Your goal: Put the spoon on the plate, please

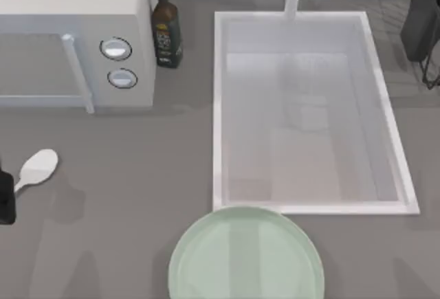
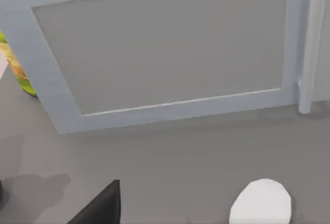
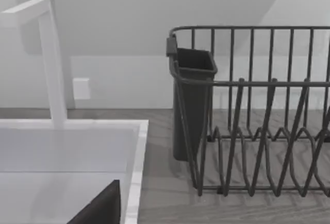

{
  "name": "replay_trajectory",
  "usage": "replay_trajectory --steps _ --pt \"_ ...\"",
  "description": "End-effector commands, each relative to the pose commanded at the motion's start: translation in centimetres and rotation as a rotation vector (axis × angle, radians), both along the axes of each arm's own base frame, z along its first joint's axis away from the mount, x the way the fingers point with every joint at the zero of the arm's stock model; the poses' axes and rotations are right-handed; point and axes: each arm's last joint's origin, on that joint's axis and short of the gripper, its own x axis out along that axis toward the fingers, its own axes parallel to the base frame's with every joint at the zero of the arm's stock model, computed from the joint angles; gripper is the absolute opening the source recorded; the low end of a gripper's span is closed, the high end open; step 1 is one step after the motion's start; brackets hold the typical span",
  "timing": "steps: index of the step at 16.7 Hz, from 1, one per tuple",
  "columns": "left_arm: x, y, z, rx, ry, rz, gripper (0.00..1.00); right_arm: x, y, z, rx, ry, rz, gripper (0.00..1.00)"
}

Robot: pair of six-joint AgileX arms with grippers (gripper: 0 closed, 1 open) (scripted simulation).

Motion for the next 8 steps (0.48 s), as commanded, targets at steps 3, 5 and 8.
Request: replay_trajectory --steps 3,5,8 --pt "2.8 0.5 1.3 0.089 0.293 -0.036 1.0 0.0 0.0 0.0 0.0 0.0 0.0 1.0" --pt "5.2 0.9 1.5 0.137 0.503 -0.078 1.0 0.0 0.0 0.0 0.0 0.0 0.0 1.0" --pt "8.9 1.7 1.2 0.185 0.781 -0.161 1.0 0.0 0.0 0.0 0.0 0.0 0.0 1.0"
